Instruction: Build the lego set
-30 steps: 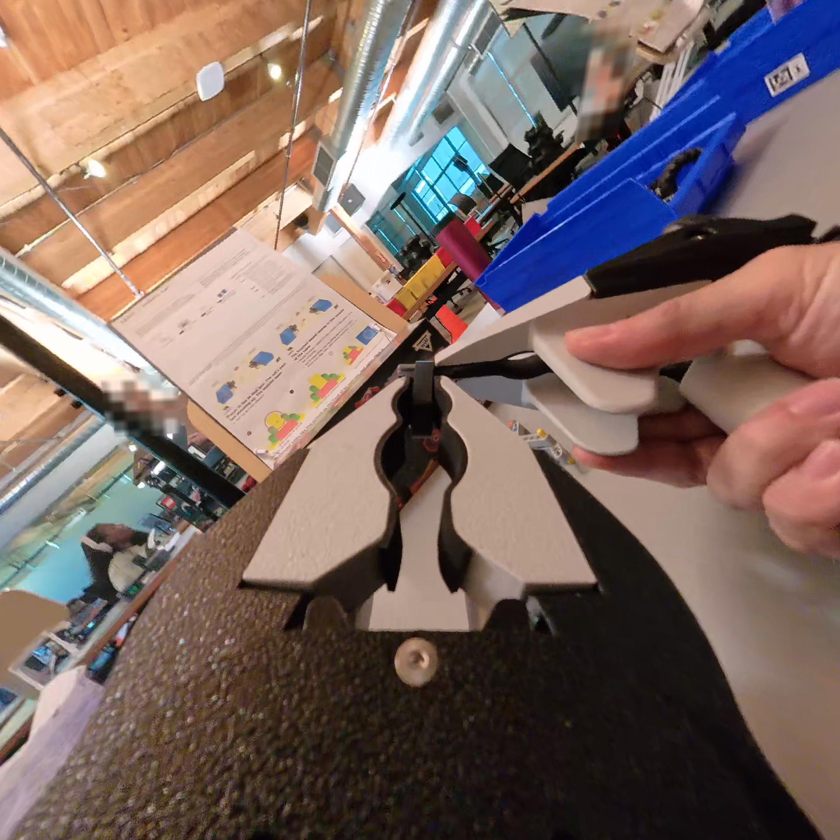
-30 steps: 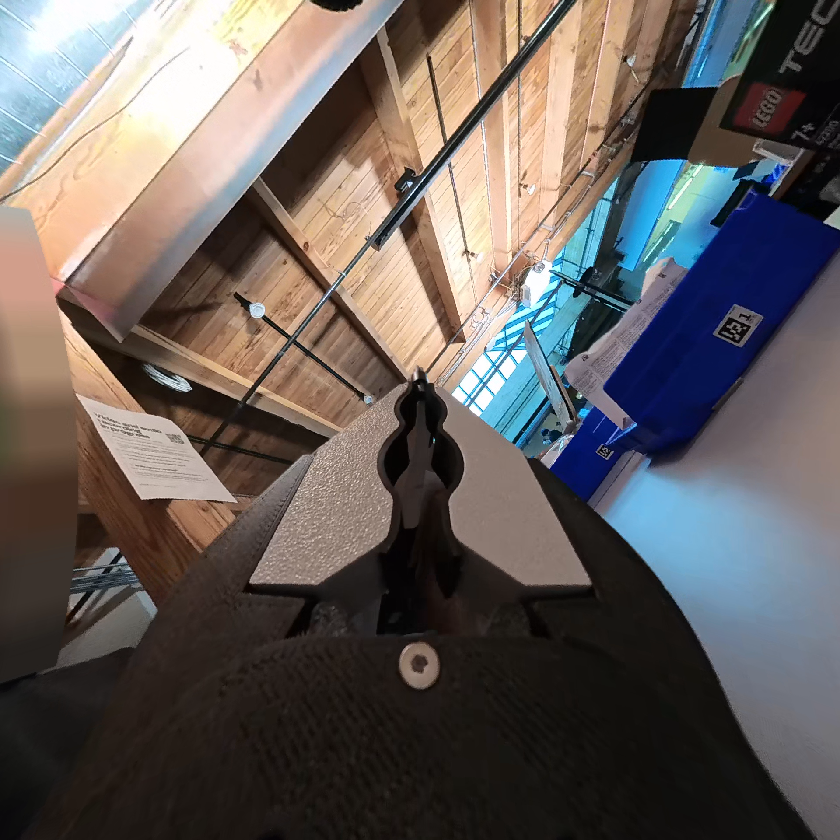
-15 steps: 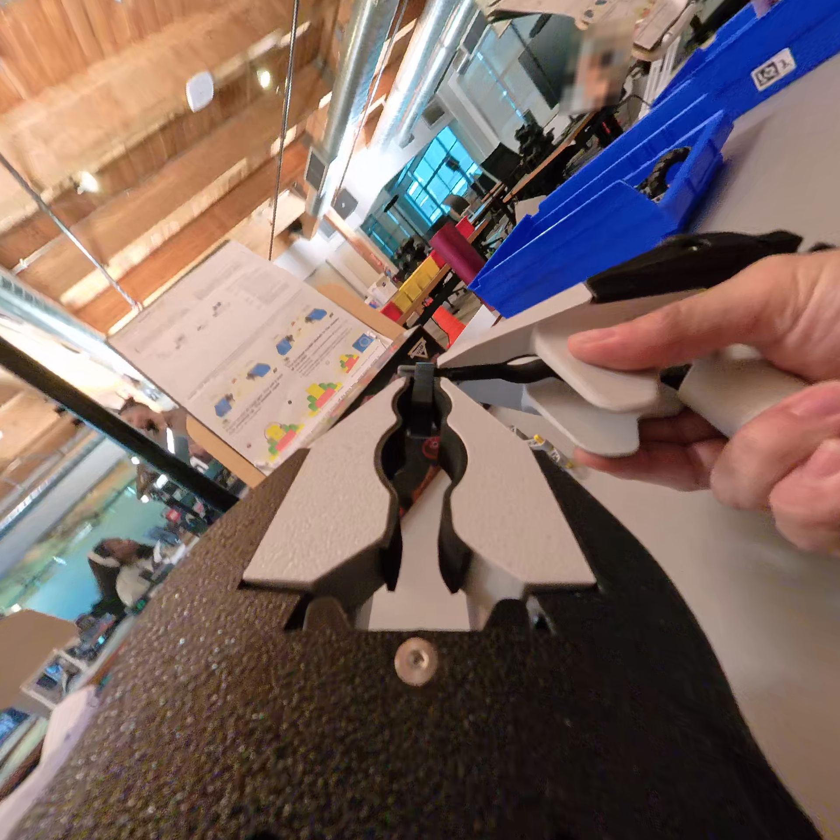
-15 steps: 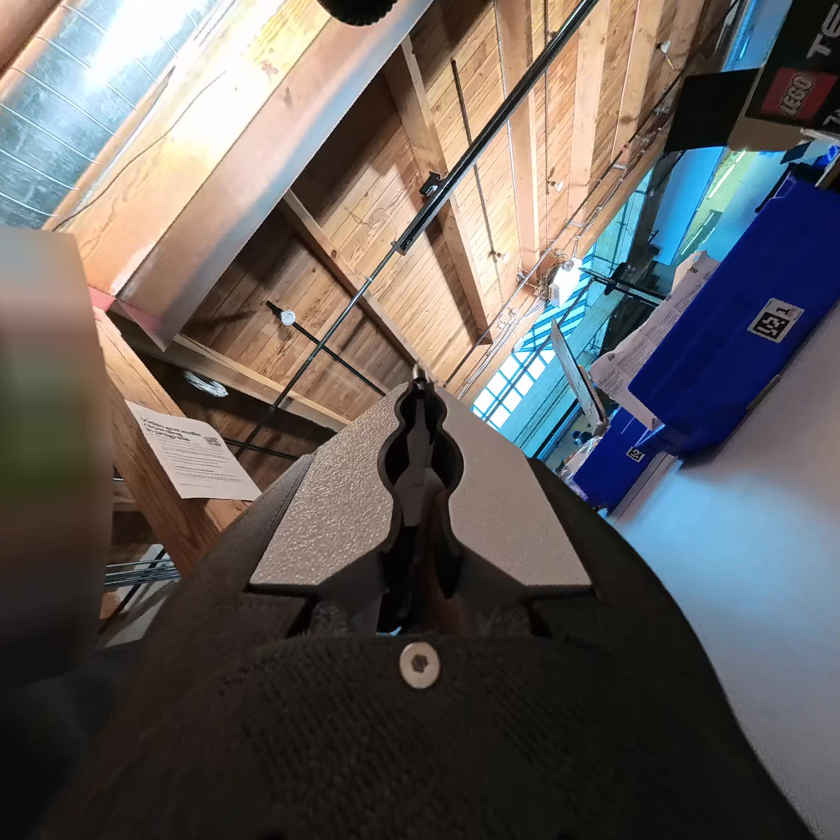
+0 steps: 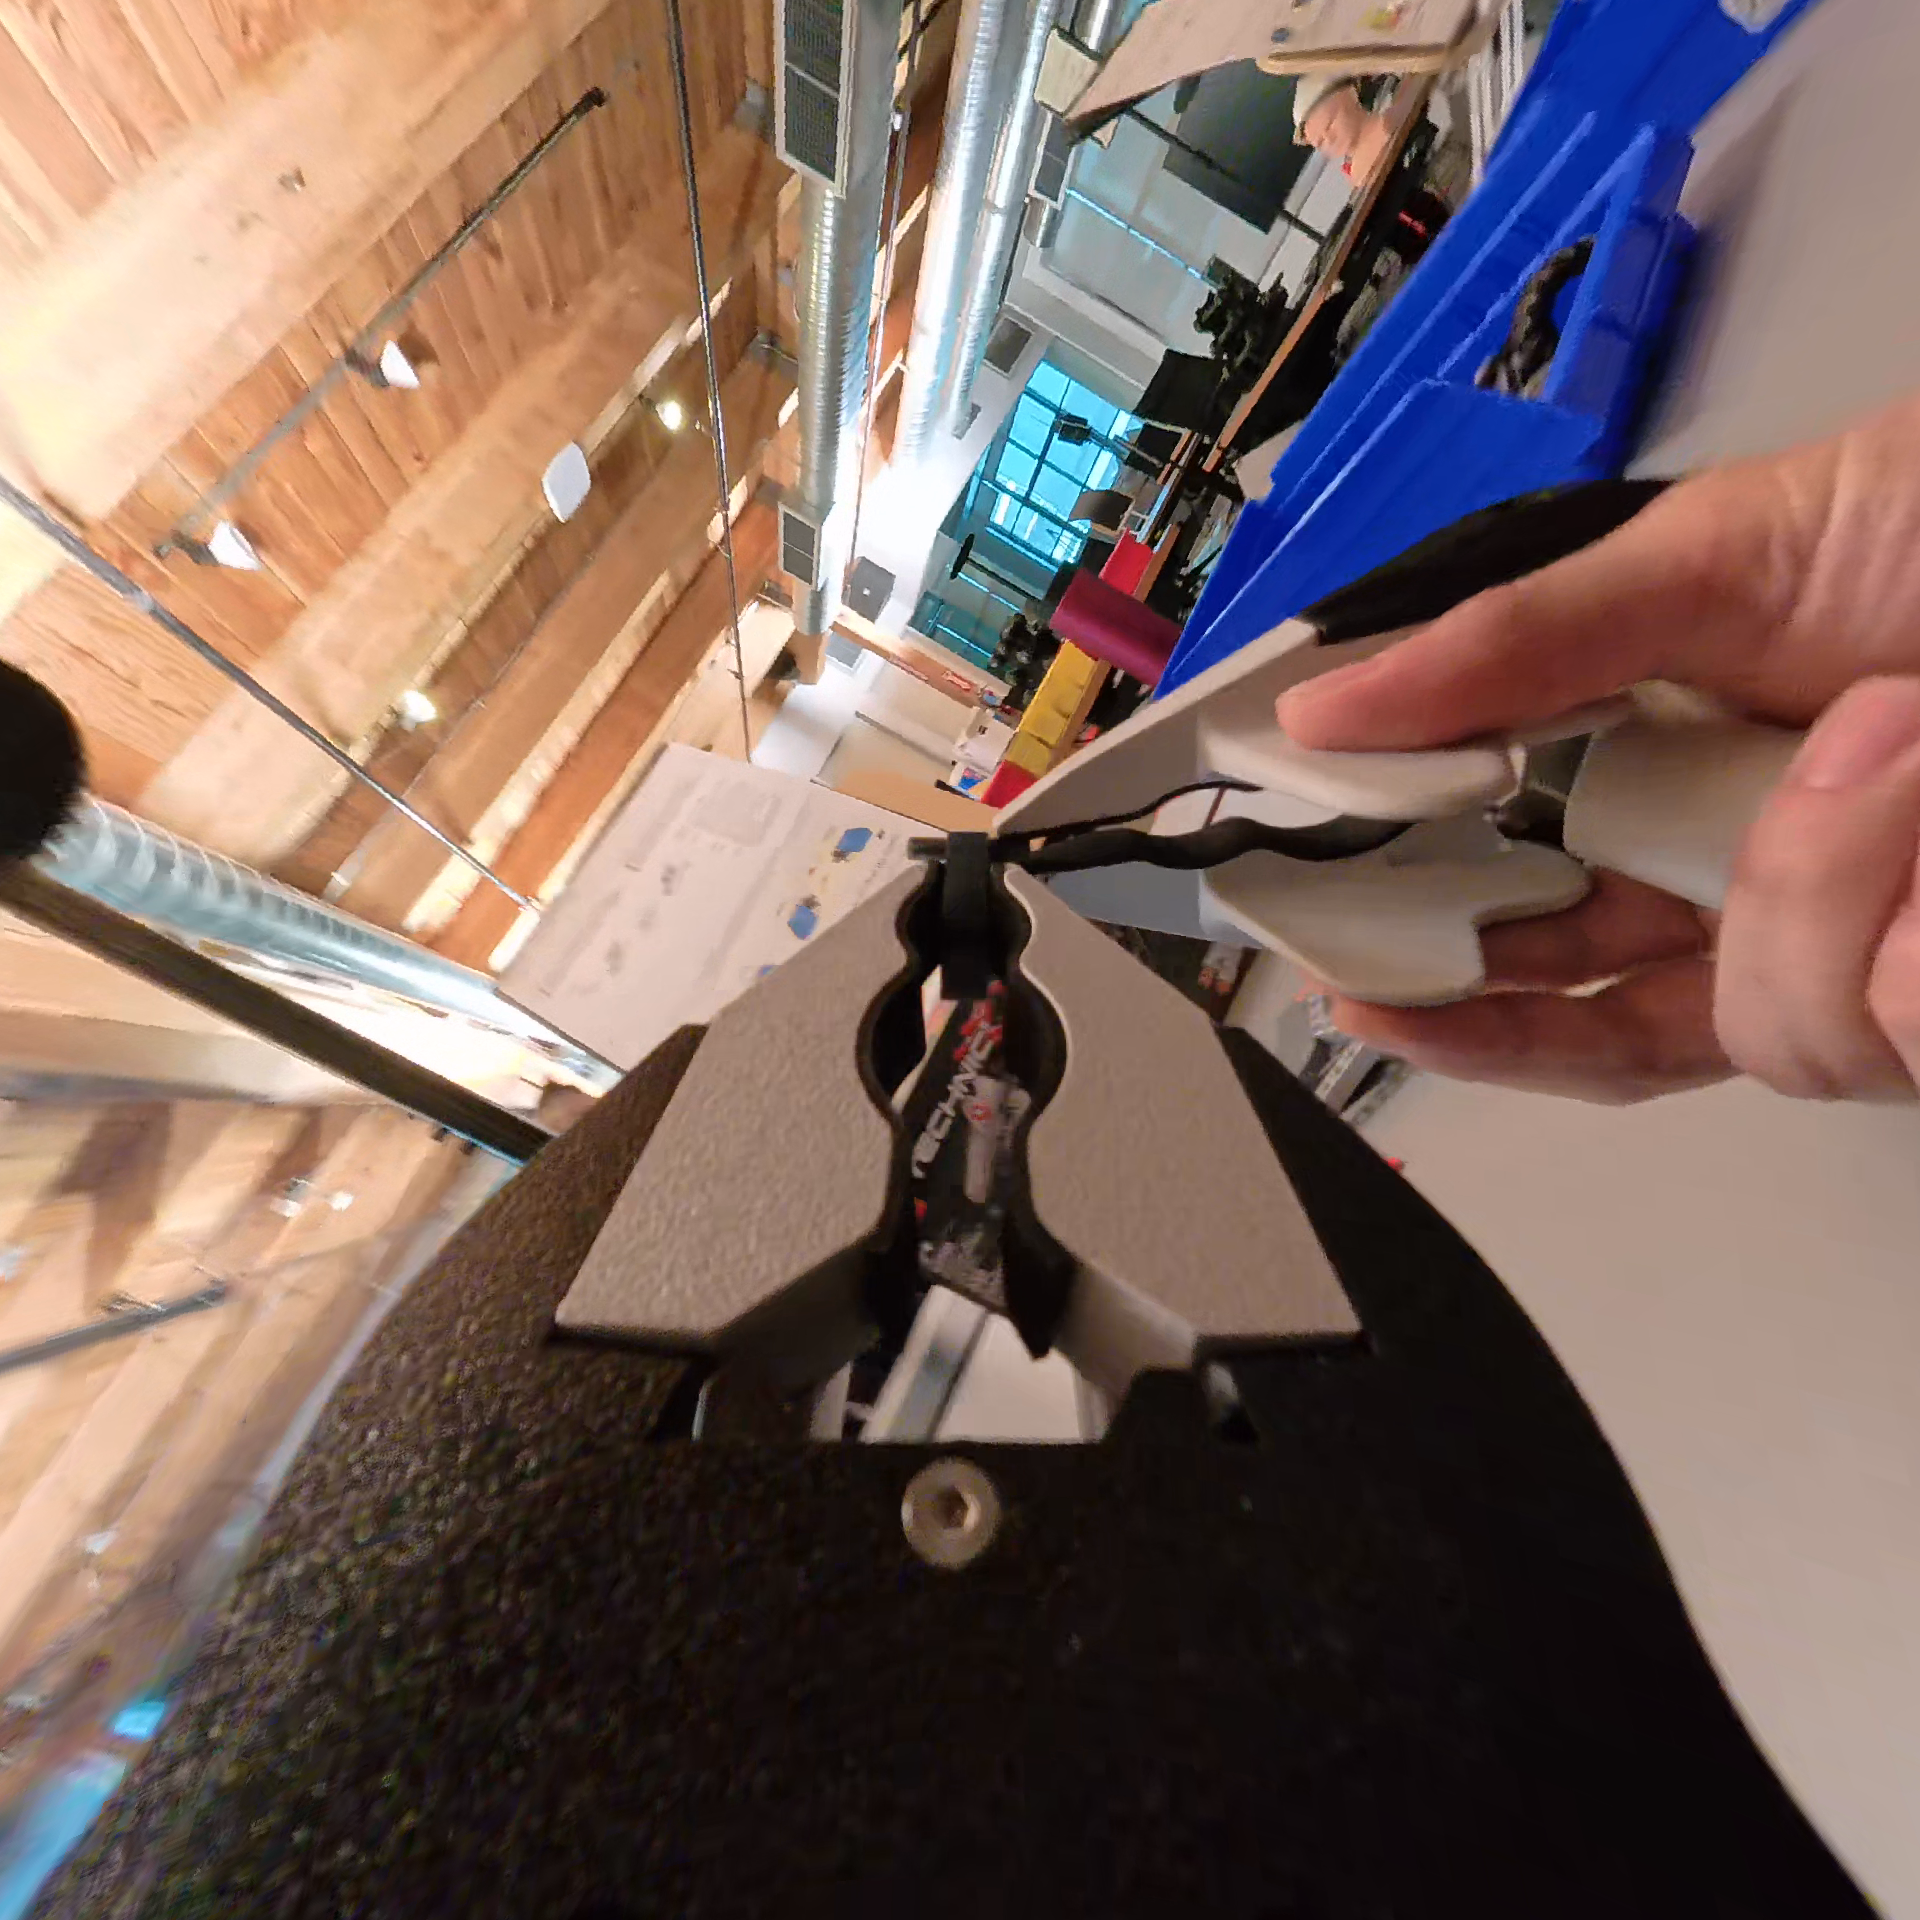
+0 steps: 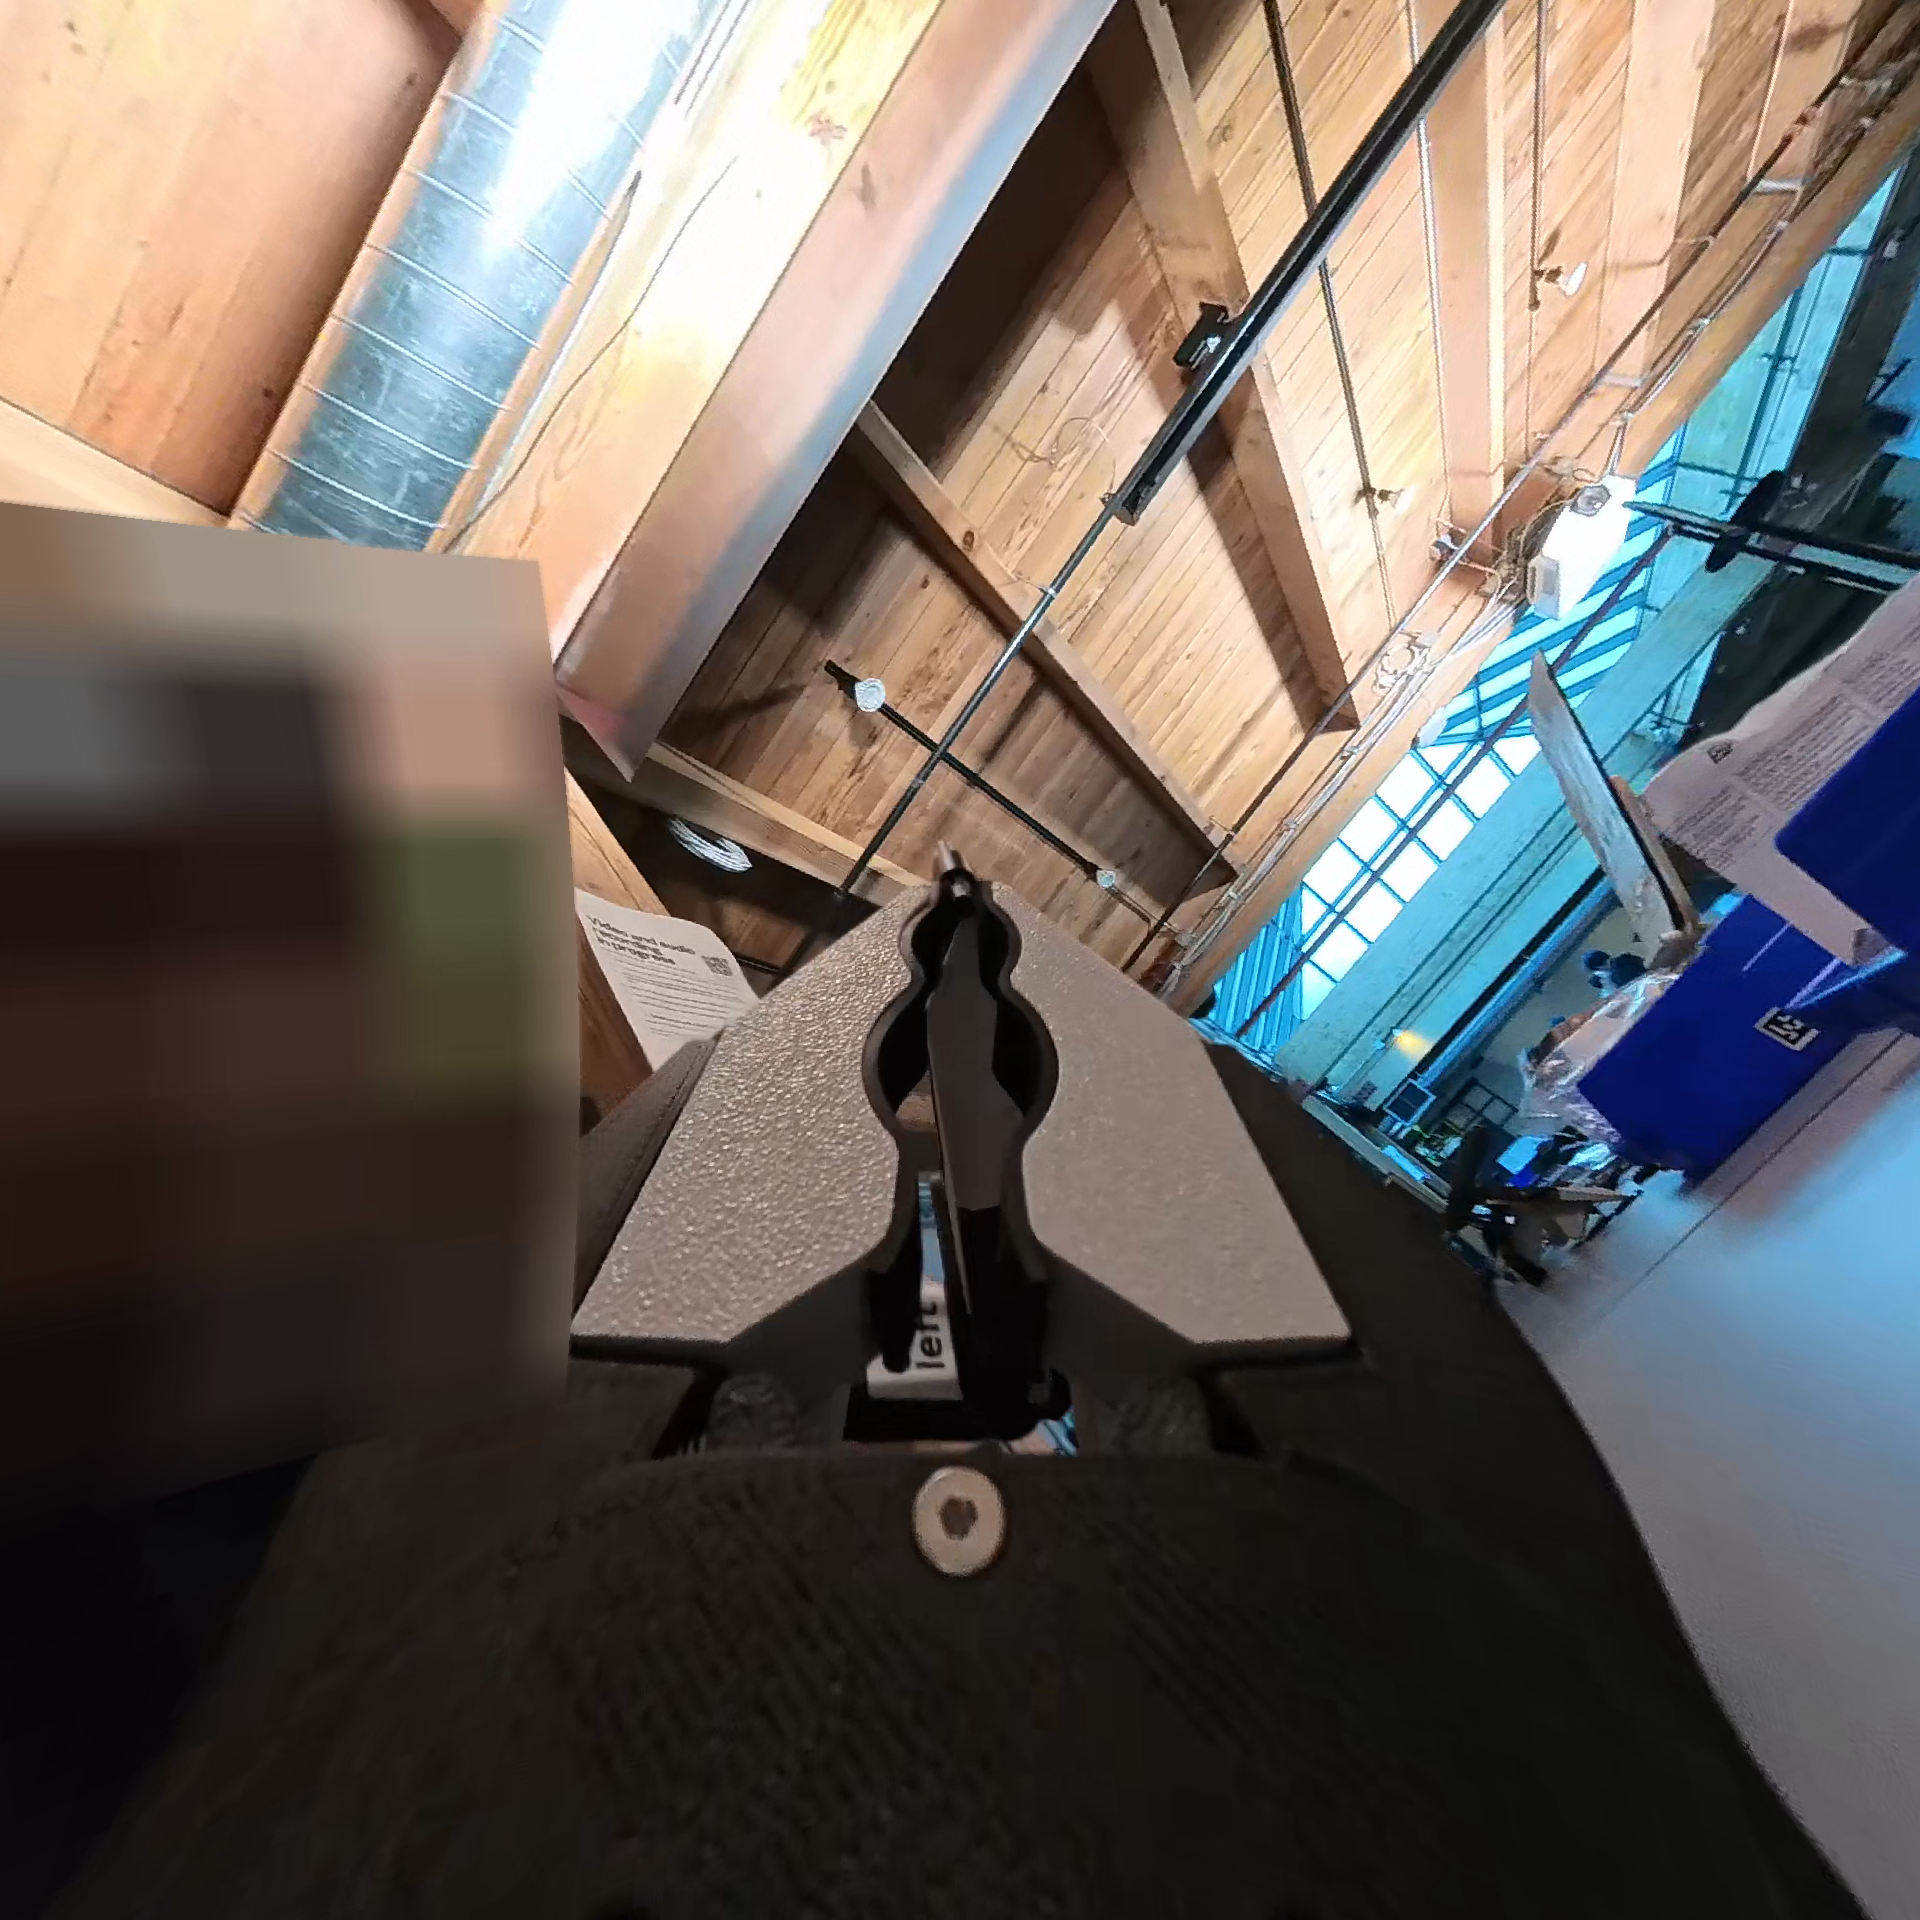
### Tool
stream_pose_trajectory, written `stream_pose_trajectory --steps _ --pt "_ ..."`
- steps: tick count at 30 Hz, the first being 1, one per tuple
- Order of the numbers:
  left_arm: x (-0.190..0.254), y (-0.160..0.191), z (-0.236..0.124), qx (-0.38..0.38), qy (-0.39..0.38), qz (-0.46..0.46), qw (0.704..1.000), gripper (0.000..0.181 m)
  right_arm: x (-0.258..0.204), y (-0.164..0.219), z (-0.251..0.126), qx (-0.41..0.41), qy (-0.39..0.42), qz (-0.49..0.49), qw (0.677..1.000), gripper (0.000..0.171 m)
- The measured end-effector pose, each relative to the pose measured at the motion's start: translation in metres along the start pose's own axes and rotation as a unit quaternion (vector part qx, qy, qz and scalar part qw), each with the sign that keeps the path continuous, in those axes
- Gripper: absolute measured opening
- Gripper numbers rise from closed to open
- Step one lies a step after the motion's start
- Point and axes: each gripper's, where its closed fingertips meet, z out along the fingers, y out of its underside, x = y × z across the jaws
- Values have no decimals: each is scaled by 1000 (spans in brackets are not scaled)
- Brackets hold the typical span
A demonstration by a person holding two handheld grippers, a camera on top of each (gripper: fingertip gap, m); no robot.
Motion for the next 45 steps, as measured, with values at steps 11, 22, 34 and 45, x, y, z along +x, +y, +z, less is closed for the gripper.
stream_pose_trajectory --steps 11,22,34,45 --pt "5 9 -3 58 173 -440 879 6 -3 -1 -4 -214 145 -473 842 22" --pt "26 5 -8 83 243 -458 851 5 1 12 -20 -326 136 -523 776 15" --pt "40 12 -7 77 263 -472 838 5 12 10 -29 -329 157 -526 768 12" --pt "63 26 -12 71 314 -529 785 6 33 14 -47 -364 164 -493 773 13"
